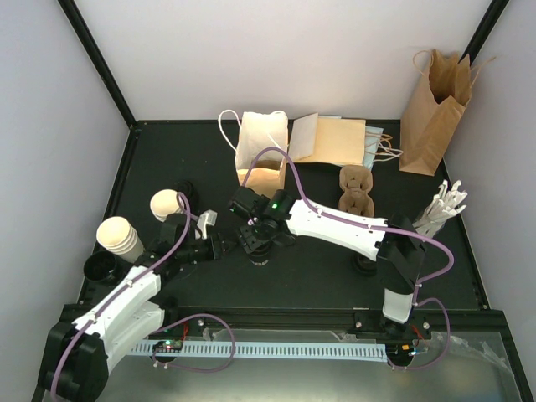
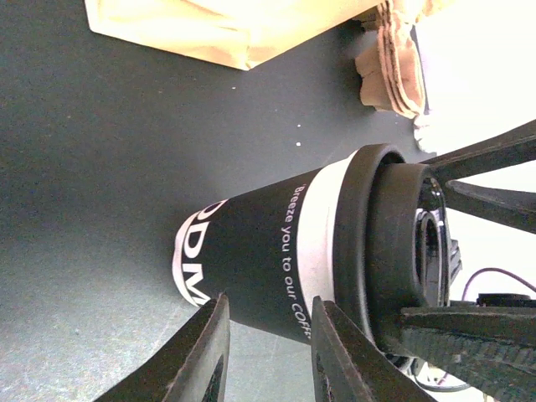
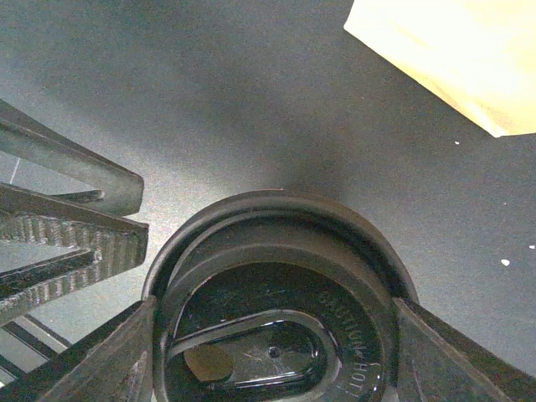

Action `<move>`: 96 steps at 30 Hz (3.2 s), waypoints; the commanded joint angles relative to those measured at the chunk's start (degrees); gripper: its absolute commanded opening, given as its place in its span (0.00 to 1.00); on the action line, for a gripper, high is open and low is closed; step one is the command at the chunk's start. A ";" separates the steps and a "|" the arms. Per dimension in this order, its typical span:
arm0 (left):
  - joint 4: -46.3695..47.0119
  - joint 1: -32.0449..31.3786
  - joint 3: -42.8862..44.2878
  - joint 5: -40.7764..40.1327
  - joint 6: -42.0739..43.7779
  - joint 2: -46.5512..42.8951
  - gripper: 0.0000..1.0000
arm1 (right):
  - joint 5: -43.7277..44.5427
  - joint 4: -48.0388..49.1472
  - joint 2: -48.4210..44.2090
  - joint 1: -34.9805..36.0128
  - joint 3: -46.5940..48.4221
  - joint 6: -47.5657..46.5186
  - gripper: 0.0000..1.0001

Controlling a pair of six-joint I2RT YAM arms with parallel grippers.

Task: Pack the takeout coffee

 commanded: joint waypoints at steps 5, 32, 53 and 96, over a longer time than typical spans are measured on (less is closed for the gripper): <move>8.95 0.57 -0.40 5.51 -3.95 3.23 0.30 | -1.66 -3.97 3.73 -0.87 -2.50 -2.57 0.69; 13.63 0.75 -1.74 7.64 -6.21 1.43 0.40 | -2.49 -3.72 3.99 -0.98 -1.81 -2.77 0.69; 8.31 0.92 -1.59 1.18 -5.76 -3.48 0.37 | -2.30 -3.79 3.48 -0.98 -1.98 -2.96 0.69; 18.09 1.19 -1.97 9.65 -5.83 9.25 0.40 | -3.51 -3.77 3.55 -0.95 -1.63 -4.15 0.68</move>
